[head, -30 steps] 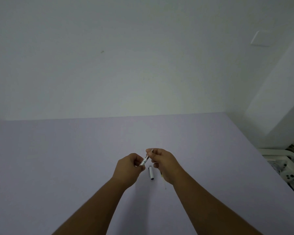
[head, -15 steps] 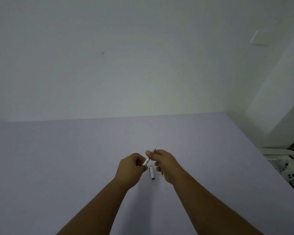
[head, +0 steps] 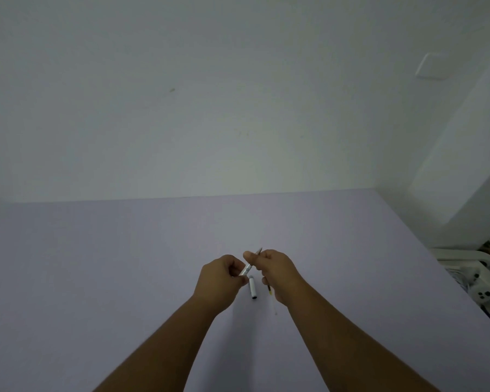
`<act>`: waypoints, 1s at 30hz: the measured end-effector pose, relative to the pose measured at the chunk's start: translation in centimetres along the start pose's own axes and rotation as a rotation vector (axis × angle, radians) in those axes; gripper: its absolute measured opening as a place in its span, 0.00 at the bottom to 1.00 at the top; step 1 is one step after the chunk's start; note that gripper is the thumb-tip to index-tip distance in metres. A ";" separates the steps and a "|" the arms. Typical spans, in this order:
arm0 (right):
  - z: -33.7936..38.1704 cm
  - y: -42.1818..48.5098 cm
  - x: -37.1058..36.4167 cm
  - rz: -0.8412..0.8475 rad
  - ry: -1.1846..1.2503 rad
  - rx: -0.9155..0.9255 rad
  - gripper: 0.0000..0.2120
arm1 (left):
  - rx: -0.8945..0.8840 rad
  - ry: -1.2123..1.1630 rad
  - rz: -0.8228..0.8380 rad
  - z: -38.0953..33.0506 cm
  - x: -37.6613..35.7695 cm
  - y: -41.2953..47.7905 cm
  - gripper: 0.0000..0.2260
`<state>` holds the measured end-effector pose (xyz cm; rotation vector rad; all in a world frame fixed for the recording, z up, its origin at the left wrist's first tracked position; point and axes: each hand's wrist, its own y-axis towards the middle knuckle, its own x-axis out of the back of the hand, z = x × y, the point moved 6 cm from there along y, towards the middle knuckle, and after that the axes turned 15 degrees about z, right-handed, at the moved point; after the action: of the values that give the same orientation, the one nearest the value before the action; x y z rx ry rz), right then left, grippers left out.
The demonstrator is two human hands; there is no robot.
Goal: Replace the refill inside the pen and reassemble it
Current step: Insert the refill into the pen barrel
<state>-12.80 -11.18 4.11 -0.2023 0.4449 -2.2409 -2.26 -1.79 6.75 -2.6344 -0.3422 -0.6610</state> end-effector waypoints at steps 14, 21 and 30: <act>0.3 0.2 -0.4 0.056 0.058 0.026 0.09 | 0.045 -0.076 -0.007 0.6 0.1 0.3 0.06; 0.5 0.3 0.2 -0.028 -0.045 -0.003 0.21 | 0.048 -0.062 0.013 0.4 -0.1 0.5 0.07; 0.3 -0.1 0.4 -0.008 -0.033 -0.013 0.19 | 0.021 -0.023 0.022 -0.1 -0.2 0.6 0.05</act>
<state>-13.07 -11.50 4.45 -0.2476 0.4423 -2.2394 -2.32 -2.36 6.53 -2.6239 -0.3248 -0.6176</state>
